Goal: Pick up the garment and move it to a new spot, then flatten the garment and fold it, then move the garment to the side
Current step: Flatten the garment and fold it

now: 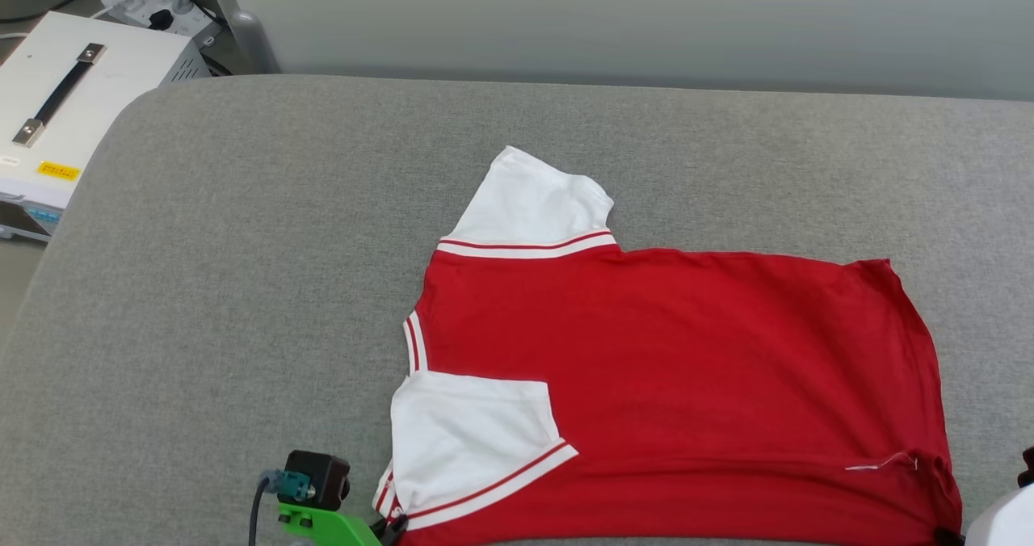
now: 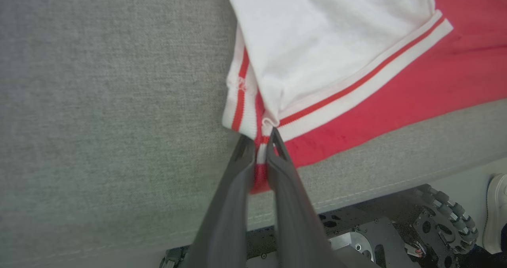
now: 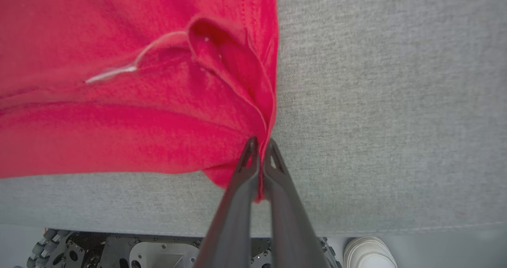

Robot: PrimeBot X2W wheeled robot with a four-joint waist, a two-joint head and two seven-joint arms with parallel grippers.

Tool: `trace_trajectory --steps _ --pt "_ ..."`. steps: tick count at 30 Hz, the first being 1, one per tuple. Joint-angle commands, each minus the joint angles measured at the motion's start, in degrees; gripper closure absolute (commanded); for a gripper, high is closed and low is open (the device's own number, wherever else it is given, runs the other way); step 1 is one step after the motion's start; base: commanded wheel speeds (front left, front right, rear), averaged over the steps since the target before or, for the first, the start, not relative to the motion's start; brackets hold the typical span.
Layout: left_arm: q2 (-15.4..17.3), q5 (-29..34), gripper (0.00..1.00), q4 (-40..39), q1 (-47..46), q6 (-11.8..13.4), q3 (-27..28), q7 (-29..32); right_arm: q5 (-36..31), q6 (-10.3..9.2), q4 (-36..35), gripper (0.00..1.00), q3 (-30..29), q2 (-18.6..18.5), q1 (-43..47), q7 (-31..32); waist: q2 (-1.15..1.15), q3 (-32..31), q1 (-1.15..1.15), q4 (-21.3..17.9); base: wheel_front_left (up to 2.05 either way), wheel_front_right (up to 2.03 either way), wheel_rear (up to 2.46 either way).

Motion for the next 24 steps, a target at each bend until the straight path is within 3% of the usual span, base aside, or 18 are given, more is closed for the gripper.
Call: trace_trajectory --steps 1,2,7,14,18,24 --pt "0.3 0.4 0.33 0.5 0.2 -0.1 -0.1 -0.6 -0.6 -0.09 0.3 0.27 0.1 0.1 0.2 -0.4 0.00 0.0 0.00 -0.1 0.00 0.00 0.00" --pt "0.2 0.7 0.00 0.7 0.0 0.0 0.0 -1.1 -0.6 -0.09 0.4 0.00 -0.1 0.2 -0.1 -0.8 0.00 -0.1 0.00 -0.1 0.00 0.00 0.00" --pt "-0.1 2.5 0.00 0.9 -1.6 0.2 0.9 -4.9 -0.5 -0.09 -0.1 0.00 0.3 -0.1 -1.6 -3.8 0.00 -1.1 0.00 -0.2 0.00 0.00 0.00" --pt "-1.4 5.6 0.00 -0.8 -4.1 -0.5 3.5 -15.8 -0.1 -0.09 -3.2 0.00 2.5 -2.1 -4.0 -13.5 0.00 -3.0 0.00 -0.9 0.00 0.00 0.00" --pt "-2.9 9.2 0.00 -1.6 -5.4 -0.3 5.8 -27.8 -0.2 -0.09 -5.5 0.00 5.8 -3.4 -6.2 -26.3 0.00 -3.3 0.00 -2.0 0.00 0.00 0.00" --pt "-5.0 11.2 0.00 -2.8 -4.7 0.0 9.0 -32.3 -0.7 -0.09 -5.2 0.00 7.9 -3.5 -6.7 -36.5 0.00 -3.0 0.00 -2.8 0.00 0.00 0.00"
